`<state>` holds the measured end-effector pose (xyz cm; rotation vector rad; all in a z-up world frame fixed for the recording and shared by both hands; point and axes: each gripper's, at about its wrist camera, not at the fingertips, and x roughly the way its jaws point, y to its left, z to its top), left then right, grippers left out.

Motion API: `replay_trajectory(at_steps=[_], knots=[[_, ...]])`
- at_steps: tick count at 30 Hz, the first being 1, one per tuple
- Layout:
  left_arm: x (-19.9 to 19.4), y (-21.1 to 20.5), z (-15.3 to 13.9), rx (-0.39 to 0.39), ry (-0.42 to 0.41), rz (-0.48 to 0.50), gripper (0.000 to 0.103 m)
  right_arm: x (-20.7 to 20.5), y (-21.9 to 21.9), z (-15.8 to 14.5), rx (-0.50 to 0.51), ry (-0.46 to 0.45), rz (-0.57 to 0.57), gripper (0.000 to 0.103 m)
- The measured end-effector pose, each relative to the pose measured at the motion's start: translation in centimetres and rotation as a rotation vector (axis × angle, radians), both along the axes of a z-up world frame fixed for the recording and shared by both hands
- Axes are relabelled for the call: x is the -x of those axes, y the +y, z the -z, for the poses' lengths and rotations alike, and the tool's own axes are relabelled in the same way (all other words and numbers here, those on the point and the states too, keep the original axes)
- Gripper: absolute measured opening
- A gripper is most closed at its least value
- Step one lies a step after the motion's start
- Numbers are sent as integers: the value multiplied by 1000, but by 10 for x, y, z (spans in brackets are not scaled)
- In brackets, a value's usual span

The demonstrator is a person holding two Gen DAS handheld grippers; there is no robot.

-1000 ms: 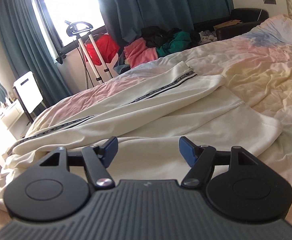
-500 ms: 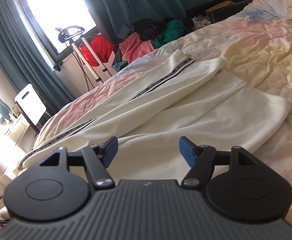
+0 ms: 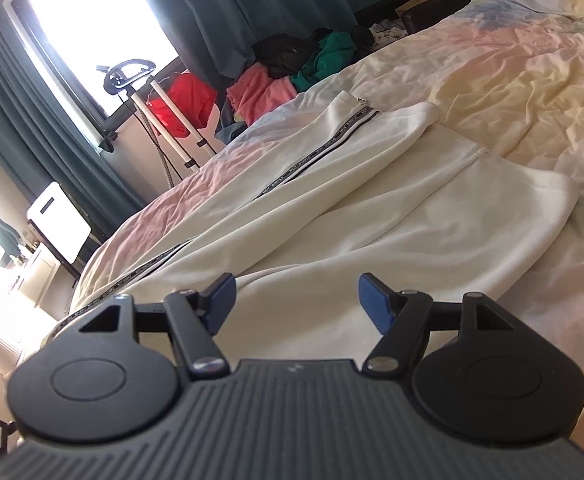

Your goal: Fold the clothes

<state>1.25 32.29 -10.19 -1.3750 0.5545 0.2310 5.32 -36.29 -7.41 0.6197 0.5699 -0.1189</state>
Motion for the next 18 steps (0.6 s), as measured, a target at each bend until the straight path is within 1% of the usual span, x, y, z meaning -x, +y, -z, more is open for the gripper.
replay_trajectory(at_steps=[2, 4, 5, 6, 7, 8, 9, 15, 18], knots=[[-7, -3, -3, -28, -19, -9, 74, -1, -1, 2, -9, 4, 5, 71], [-16, -7, -9, -72, -34, 1, 72, -1, -3, 3, -19, 9, 10, 71], [-21, -10, -12, -102, -36, 13, 62, -1, -3, 4, -28, 12, 12, 71], [-26, -12, -15, -133, -33, 26, 46, -1, -4, 5, -36, 15, 14, 71], [-28, -14, -18, -159, -22, 36, 39, -1, -5, 7, -44, 19, 17, 71], [-30, -15, -20, -181, -8, 42, 27, -1, -7, 8, -52, 23, 20, 71], [-30, -15, -20, -196, 2, 44, 20, -1, -8, 9, -60, 26, 23, 71], [-11, -15, -29, -208, -38, 43, 15, -4, -18, 18, -139, 44, 50, 71], [8, -16, -40, -233, -65, 63, 14, 0, -27, 20, -172, 37, 73, 71]])
